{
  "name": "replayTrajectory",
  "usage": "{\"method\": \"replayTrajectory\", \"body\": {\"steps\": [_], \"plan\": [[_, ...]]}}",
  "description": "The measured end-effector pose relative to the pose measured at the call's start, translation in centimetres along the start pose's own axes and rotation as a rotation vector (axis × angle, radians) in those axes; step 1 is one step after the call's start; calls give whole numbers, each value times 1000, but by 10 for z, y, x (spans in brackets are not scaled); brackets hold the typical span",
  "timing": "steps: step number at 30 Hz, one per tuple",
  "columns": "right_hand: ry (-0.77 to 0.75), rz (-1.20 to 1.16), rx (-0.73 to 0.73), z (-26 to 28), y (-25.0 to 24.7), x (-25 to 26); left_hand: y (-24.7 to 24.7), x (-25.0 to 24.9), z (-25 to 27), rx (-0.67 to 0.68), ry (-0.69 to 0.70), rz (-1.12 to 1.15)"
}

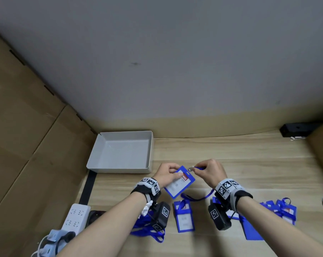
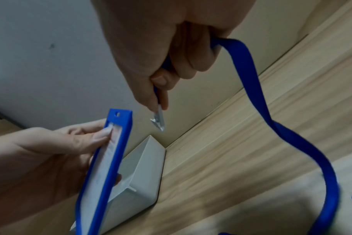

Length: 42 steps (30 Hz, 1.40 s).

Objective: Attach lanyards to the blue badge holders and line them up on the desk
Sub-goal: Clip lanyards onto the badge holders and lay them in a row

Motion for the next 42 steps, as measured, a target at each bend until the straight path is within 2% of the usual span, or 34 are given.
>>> {"method": "replayTrajectory", "body": {"steps": [7, 10, 14, 17, 22, 27, 29, 31, 34, 37, 40, 42], "plan": [[134, -255, -79, -13, -18, -42, 5, 3, -43, -106, -14, -185], [130, -354, -17, -17, -17, -49, 19, -4, -56, -114, 16, -151], [91, -409, 103, -15, -8, -37, 51, -17, -48, 22, 40, 12], [94, -422, 146, -8, 0, -29, 48, -14, -36, -18, 56, 13], [155, -240, 264, 2, 13, -16, 5, -1, -16, -132, -9, -77], [120, -165, 257, -5, 8, 28, -88, 10, 9, -428, -73, -197], [148, -137, 278, -12, 9, 46, -125, 12, 18, -533, -102, -173], [203, -254, 304, -20, 11, 60, -149, 8, 18, -585, -94, -105], [287, -532, 311, -25, 2, 74, -154, -11, 4, -571, -38, 23], [245, -623, 304, -25, -18, 82, -126, -26, -23, -457, -18, 117], [240, -577, 275, -30, -33, 56, -73, -26, -51, -316, -36, 130], [237, -443, 262, -30, -39, 22, -32, -17, -67, -231, -52, 90]]}}
Point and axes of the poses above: each hand's wrist, its own z-axis away from the middle knuckle, its own y-axis out of the palm, x = y × z, the point moved 9 cm from there along -z, towards the middle knuckle, and after that the axes turned 9 degrees about y, right-handed, at the moved point
